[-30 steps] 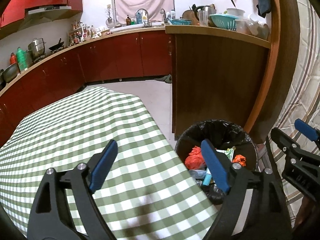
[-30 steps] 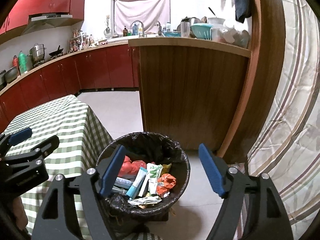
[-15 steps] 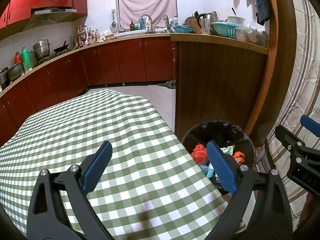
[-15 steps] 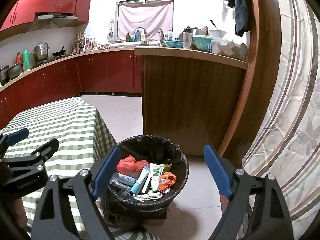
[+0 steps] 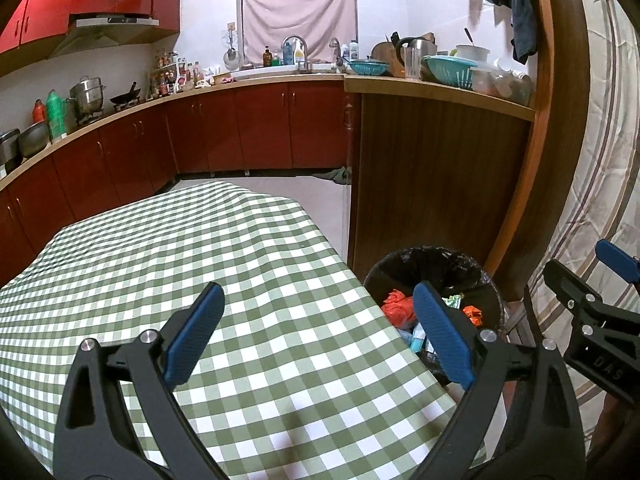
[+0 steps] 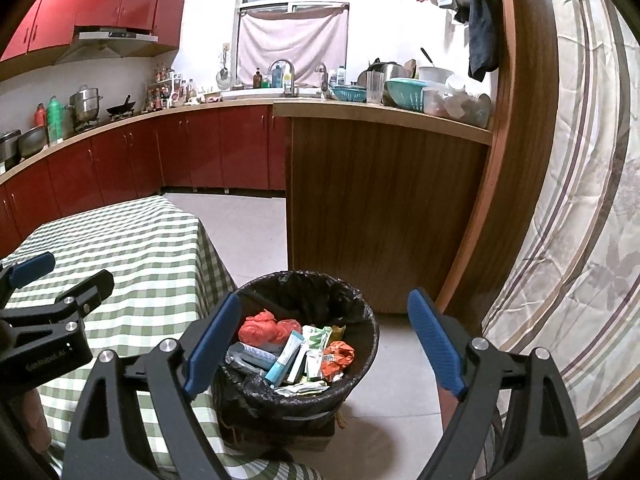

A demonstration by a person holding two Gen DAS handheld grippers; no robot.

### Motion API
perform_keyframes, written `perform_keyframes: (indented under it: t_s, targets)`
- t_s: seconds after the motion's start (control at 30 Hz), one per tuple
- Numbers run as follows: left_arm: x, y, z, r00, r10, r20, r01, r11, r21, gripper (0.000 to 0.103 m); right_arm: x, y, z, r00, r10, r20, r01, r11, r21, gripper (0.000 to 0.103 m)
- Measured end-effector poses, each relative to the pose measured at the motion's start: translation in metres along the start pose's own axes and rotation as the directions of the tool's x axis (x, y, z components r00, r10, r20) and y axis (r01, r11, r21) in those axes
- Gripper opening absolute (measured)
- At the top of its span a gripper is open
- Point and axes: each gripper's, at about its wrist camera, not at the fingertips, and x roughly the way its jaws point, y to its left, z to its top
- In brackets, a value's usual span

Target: Collect trash

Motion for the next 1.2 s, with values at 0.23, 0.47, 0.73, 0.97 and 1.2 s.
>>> perform_keyframes:
  t_s: [0.23, 0.47, 0.73, 0.97, 1.2]
  targets:
    - [-0.002, 0.0013, -0.0001, 1.0, -0.002, 0.002, 0.002, 1.0, 0.0, 0.093, -0.0015, 0.0006, 0.0006, 1.0, -0.001, 0.002, 0.001, 1.0, -0.002, 0.083]
    - [-0.0022, 0.0007, 0.0004, 1.0, 0.0, 0.004, 0.0, 1.0, -0.002, 0.093, -0.0016, 0.0011, 0.0004, 1.0, -0.003, 0.002, 0.003, 1.0, -0.002, 0.083]
    - [-0.0023, 0.0007, 0.0004, 1.0, 0.0, 0.004, 0.0, 1.0, -0.001, 0.093, -0.0015, 0.0008, 0.0004, 1.0, -0.002, 0.002, 0.002, 1.0, -0.001, 0.083]
    - [-0.0019, 0.0003, 0.0001, 1.0, 0.001, 0.003, -0.001, 1.0, -0.002, 0.093, -0.0011, 0.0006, 0.0002, 1.0, -0.002, 0.003, 0.002, 1.0, -0.002, 0.083]
    - [-0.0033, 0.0001, -0.0002, 1.0, 0.0, 0.004, 0.0, 1.0, -0.001, 0.093, -0.0012, 0.0006, 0.0002, 1.0, -0.001, 0.003, 0.001, 1.0, -0.001, 0.083]
